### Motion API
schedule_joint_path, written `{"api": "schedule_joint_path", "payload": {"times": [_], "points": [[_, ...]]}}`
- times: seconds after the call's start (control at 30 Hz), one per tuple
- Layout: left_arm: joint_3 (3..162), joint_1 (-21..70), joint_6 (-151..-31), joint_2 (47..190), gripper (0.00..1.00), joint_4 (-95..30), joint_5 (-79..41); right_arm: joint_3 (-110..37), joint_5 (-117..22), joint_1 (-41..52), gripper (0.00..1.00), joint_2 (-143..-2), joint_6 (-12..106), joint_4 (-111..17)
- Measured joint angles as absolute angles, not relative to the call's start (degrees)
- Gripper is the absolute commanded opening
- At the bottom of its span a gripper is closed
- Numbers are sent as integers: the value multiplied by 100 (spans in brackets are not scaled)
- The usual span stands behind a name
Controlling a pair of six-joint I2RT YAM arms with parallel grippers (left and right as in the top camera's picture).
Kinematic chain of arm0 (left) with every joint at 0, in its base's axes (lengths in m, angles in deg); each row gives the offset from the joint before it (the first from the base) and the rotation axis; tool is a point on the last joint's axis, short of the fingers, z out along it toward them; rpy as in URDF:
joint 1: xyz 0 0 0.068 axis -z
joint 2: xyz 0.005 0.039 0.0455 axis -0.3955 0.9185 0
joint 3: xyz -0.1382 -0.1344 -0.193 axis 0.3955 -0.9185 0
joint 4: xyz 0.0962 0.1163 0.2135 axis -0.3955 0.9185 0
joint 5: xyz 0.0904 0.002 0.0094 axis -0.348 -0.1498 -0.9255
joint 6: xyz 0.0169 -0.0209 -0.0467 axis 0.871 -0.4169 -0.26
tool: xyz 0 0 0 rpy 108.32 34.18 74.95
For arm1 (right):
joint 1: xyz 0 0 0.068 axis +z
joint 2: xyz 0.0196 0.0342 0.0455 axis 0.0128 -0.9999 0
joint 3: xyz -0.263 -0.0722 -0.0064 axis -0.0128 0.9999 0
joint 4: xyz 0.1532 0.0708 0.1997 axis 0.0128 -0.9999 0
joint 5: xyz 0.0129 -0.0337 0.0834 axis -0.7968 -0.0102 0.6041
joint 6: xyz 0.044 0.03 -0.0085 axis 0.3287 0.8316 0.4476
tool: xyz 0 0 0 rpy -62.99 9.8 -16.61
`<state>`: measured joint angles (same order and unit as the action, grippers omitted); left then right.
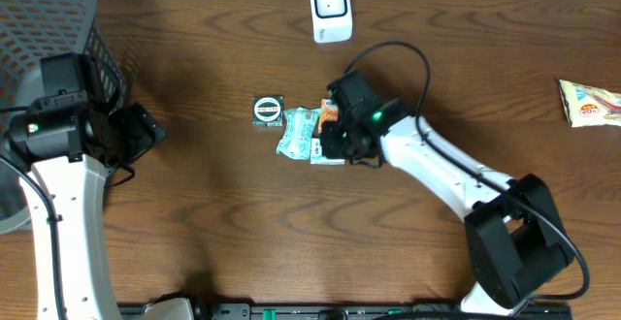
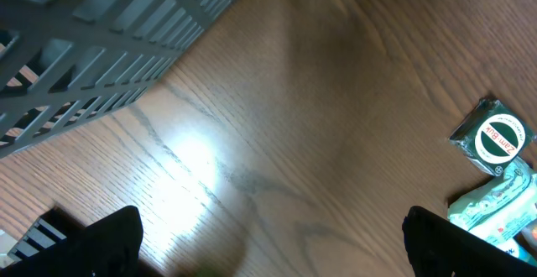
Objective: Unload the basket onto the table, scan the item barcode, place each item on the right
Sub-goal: 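Lower the right gripper and grasp the green Kleenex pack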
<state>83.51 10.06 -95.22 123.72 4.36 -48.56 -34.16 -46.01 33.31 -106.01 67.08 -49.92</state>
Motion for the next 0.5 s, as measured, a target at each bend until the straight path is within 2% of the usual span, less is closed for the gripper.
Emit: {"api": "schedule_joint_path", "payload": {"times": [0.13, 0.23, 0.5], "points": [[8351, 1006, -9522, 12372, 98, 436, -4858, -3104, -4834, 3513, 12, -10601, 7165, -4692], [8351, 1006, -9522, 12372, 98, 433, -4856, -2997, -4942, 3545, 21, -10601, 7506, -4574], [8351, 1006, -9522, 12372, 98, 436, -4856, -2971, -5127, 3545, 22, -10601, 8057, -4504]]}}
